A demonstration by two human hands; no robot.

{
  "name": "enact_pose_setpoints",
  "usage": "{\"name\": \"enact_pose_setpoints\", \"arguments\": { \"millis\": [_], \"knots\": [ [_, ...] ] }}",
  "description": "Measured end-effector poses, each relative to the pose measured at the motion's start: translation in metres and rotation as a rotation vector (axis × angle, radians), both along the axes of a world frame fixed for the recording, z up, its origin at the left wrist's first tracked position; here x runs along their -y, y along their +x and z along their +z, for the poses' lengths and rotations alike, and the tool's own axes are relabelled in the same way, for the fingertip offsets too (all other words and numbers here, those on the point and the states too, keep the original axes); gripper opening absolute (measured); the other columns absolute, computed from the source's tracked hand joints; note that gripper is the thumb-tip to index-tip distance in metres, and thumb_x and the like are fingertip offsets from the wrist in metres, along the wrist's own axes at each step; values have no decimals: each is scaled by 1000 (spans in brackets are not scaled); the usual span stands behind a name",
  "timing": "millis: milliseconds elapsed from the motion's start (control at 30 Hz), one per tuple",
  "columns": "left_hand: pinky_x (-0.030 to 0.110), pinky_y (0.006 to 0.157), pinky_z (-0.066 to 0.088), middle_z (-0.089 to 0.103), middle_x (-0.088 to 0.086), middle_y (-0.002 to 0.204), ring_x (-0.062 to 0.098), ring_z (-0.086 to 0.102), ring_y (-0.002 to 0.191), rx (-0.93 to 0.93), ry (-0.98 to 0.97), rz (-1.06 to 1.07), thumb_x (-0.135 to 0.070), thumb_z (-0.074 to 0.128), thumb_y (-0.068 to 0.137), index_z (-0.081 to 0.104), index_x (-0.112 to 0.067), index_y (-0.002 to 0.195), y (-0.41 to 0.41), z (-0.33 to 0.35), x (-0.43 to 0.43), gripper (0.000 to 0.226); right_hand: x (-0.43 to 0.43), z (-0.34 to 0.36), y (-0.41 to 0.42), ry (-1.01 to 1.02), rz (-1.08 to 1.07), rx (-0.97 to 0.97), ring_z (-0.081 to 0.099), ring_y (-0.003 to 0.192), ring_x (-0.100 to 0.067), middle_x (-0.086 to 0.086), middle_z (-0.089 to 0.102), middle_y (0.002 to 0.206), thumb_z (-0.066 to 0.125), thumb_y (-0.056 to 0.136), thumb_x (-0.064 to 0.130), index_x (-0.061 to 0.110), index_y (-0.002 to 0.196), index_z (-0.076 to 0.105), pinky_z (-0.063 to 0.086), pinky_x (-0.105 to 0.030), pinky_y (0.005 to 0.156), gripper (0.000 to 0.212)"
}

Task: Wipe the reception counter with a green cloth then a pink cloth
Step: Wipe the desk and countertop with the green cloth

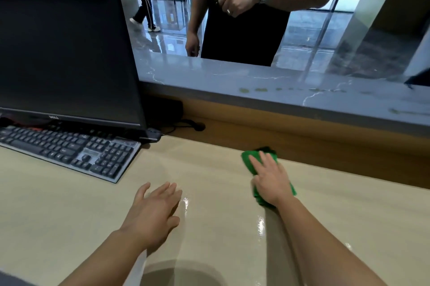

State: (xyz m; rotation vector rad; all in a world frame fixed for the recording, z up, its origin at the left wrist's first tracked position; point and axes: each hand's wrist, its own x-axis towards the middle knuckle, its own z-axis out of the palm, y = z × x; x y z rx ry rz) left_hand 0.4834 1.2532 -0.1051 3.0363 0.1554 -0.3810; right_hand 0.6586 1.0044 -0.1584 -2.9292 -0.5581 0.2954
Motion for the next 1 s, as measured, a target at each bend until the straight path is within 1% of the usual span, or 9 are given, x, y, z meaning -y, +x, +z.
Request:
{"name": "enact_pose_setpoints", "arguments": {
  "millis": [167,233,333,400,500,600,767,867,1000],
  "knots": [
    [33,119,2,8,-10,161,4,1,147,20,-65,23,-44,46,96,17,-32,153,-23,8,-11,65,78,2,-15,-36,-378,-4,-1,150,-20,-2,-2,164,30,100,30,30,155,9,10,-44,120,59],
    [32,119,6,8,-10,161,4,3,147,20,-77,31,-43,46,97,17,-32,153,-34,10,-14,64,69,3,-20,-25,-482,-35,-2,150,-23,-3,-4,163,27,102,30,28,156,7,7,-46,120,57],
    [31,119,10,7,-9,161,4,4,147,3,-81,45,-40,43,98,15,-32,153,-52,9,-20,62,23,5,-28,32,-591,-72,-6,150,-27,-6,-7,163,26,102,29,24,156,5,3,-49,120,58],
    [31,118,11,7,-9,162,5,5,148,-1,-73,51,-38,42,99,15,-32,153,-63,9,-26,60,-20,3,-42,42,-514,-50,-6,150,-27,-7,-8,163,27,102,30,23,156,3,3,-49,120,59],
    [29,117,13,8,-8,162,5,6,148,5,-57,47,-36,41,99,16,-32,152,-80,8,-34,58,-91,2,-75,69,-288,-26,-9,150,-27,-7,-10,163,28,102,29,25,156,2,0,-49,120,60],
    [28,114,15,8,-8,162,5,7,148,1,-34,57,-33,39,98,15,-33,153,-98,10,-42,59,-155,2,-121,101,-40,-67,-13,149,-25,-5,-13,162,30,100,22,26,156,1,-6,-49,119,63],
    [25,112,16,5,-6,162,7,10,148,-7,18,78,-30,39,97,13,-33,153,-122,18,-45,61,-202,0,-195,69,357,-139,-17,148,-25,-5,-16,161,37,98,19,26,155,0,-12,-49,117,69],
    [26,112,17,7,-5,162,8,12,148,7,3,82,-28,35,100,16,-33,153,-132,22,-39,56,-180,-2,-204,57,415,-124,-14,149,-21,-2,-14,162,34,99,20,30,155,3,-10,-46,118,65],
    [27,113,14,6,-7,162,7,9,148,1,3,68,-28,33,100,14,-32,153,-140,27,-22,56,-110,-1,-197,57,307,-97,-14,149,-18,0,-14,162,30,101,25,32,155,2,-6,-43,119,62]
  ]
}}
